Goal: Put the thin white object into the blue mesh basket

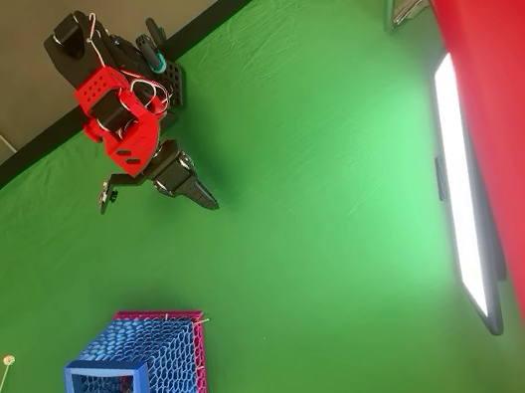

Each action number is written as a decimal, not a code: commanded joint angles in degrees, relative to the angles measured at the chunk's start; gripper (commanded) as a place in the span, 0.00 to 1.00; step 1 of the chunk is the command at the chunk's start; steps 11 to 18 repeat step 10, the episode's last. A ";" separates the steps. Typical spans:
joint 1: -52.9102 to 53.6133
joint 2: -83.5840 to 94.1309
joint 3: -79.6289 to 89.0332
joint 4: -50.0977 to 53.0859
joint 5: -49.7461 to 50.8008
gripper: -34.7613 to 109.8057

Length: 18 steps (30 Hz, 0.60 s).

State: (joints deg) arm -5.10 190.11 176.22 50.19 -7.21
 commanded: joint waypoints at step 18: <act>0.09 0.35 0.35 -0.26 -0.53 0.25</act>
